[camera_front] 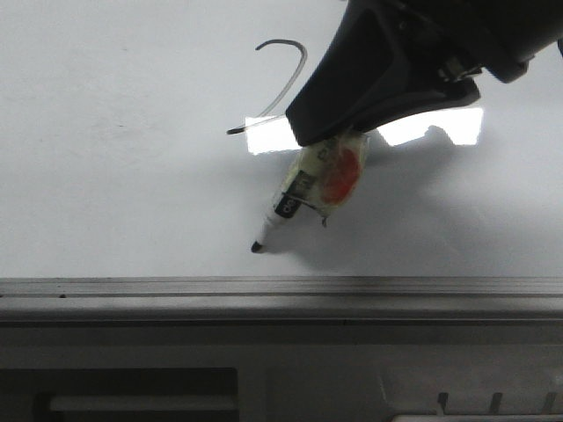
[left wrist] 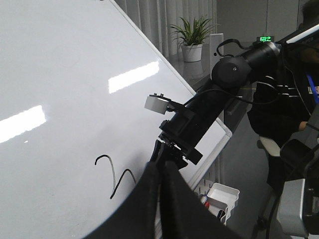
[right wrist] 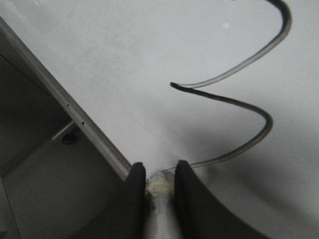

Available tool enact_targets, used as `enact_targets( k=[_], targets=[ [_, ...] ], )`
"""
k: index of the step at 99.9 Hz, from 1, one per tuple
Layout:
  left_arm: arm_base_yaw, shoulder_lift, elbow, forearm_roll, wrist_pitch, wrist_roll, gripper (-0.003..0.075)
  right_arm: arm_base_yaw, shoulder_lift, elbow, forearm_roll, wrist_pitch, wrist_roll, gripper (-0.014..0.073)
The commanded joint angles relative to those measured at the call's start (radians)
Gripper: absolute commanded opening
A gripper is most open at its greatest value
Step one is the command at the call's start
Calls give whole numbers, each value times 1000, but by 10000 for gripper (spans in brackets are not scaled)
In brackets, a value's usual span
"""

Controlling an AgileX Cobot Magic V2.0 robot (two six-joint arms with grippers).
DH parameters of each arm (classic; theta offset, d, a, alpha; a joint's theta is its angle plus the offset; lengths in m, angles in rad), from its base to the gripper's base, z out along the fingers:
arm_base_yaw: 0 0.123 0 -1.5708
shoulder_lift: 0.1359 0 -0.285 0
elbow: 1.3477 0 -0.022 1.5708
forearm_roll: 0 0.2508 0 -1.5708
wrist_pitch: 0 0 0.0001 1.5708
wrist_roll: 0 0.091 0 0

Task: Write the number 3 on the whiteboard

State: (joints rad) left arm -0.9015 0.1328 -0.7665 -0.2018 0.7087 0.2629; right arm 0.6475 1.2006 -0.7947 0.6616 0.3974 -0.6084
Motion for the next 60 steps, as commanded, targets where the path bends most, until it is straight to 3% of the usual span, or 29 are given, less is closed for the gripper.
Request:
enact_targets(
  k=[1, 26, 37, 47, 53, 60],
  targets=[
    [-6, 17, -17, -23, -77, -12, -21, 6, -25, -32, -14, -81, -13, -58],
    [-6, 39, -17, -23, -77, -12, 3, 53, -206, -252, -14, 60, -15, -58],
    [-6, 131, -17, -25, -84, -12, 158, 83, -235, -367, -18, 108, -17, -61],
    [-6, 258, -19, -81, -110, -5, 401, 106, -230, -416, -23, 240, -41, -61],
    [-6, 332, -28, -138, -120, 23, 468, 127, -222, -417, -23, 313, -76, -61],
    [-6, 430, -43, -214, -120, 90, 467, 155, -212, -405, -23, 390, -118, -61]
  ],
)
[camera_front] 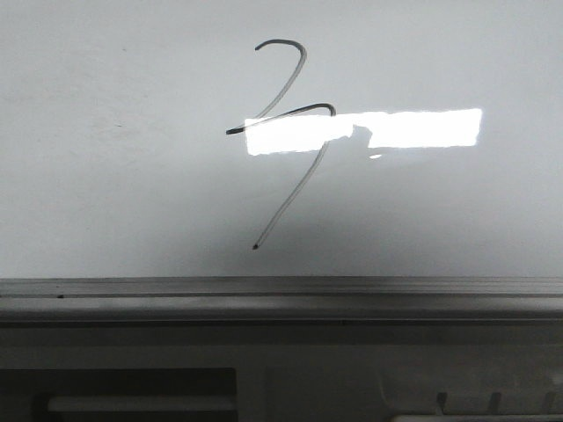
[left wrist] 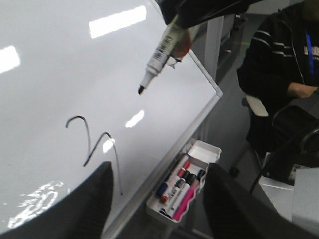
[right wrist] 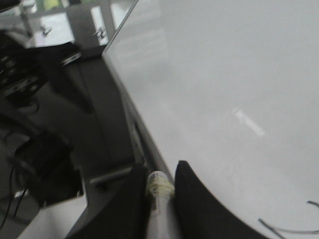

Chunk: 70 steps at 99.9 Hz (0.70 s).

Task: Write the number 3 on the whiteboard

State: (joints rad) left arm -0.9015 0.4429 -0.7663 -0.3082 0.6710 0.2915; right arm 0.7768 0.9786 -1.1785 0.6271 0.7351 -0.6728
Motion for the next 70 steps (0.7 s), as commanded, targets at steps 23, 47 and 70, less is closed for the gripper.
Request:
enact_targets(
  k=[23, 47, 70],
  targets=[
    [-41, 335, -100, -270, 9, 354, 408, 135, 20, 8, -14, 45, -102, -61],
    [-78, 421, -106, -281, 5, 384, 407, 203, 23, 8, -60, -12, -102, -61],
    [-78, 423, -106, -292, -66, 384, 330, 203, 23, 9, -60, 3, -102, -61]
  ],
)
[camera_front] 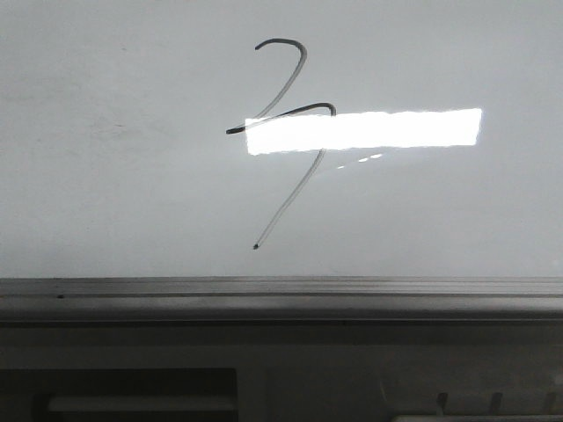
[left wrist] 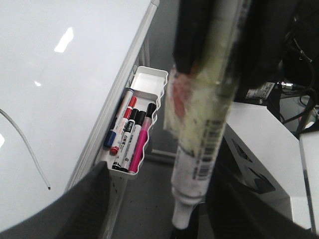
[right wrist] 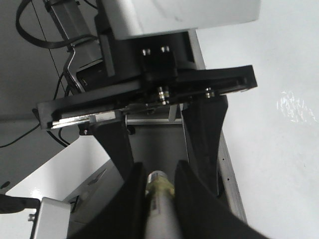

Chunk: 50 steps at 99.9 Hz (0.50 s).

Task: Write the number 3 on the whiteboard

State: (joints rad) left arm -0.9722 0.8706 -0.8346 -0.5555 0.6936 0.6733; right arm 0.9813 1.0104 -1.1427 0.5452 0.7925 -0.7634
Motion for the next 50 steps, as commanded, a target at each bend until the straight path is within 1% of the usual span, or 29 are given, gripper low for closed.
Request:
enact_targets(
  k=[1, 16, 29, 36, 44, 46, 50],
  targets=[
    [-7, -4, -37, -49, -91, 2, 326, -2, -9, -27, 22, -50, -12, -61],
    [-7, -4, -37, -104, -135, 2, 223, -2, 9, -27, 22, 7, -12, -61],
    [-7, -4, -37, -128, -135, 2, 134, -2, 16, -27, 22, 20, -12, -61],
    [-7, -4, -37, -132, -133, 2, 76, -2, 16, -27, 23, 20, -12, -61],
    [-7, -4, -37, -132, -133, 2, -8, -2, 16, -27, 33, 17, -12, -61],
    [-7, -4, -37, -132, -135, 2, -20, -2, 16, -27, 35, 17, -12, -60],
    [-7, -4, -37, -132, -135, 2, -20, -2, 16, -27, 39, 16, -12, -57]
  ],
)
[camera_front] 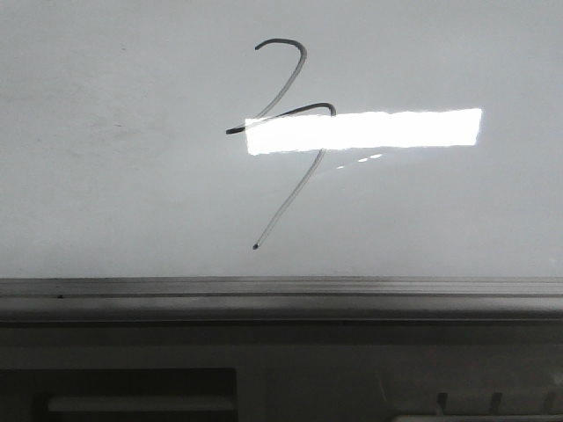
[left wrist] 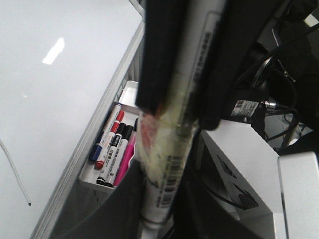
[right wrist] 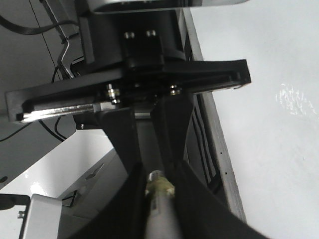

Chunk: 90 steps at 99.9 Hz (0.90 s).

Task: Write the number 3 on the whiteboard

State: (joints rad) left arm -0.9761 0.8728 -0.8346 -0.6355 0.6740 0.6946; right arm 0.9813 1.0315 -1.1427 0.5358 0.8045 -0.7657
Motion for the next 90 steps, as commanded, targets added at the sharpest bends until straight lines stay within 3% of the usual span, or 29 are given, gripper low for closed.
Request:
enact_targets(
  k=[1, 12, 27, 35, 56, 68, 79, 90],
  targets=[
    [-3, -7, -37, -52, -118, -19, -20, -2, -5, -27, 51, 4, -9, -53],
    [-3, -7, -37, -52, -123, -19, -21, -2, -5, -27, 57, 6, -9, 90],
    [-3, -7, -29, -54, -202, -24, -21, -4, -39, -32, 46, -36, -9, 512],
    [-3, -7, -17, -54, -293, -39, -21, -14, -98, -32, 2, -109, -9, 589],
    [39, 22, 67, -61, -611, -213, -21, -81, -290, -28, -121, -180, 9, 498],
    [120, 79, 95, -63, -646, -307, -21, -130, -360, -28, -194, -127, 68, 269],
    [184, 152, 101, -69, -647, -311, -21, -160, -393, 2, -208, -74, 68, -69],
    [219, 221, 101, -69, -663, -311, -21, -172, -413, 68, -211, -78, 101, -48]
  ],
)
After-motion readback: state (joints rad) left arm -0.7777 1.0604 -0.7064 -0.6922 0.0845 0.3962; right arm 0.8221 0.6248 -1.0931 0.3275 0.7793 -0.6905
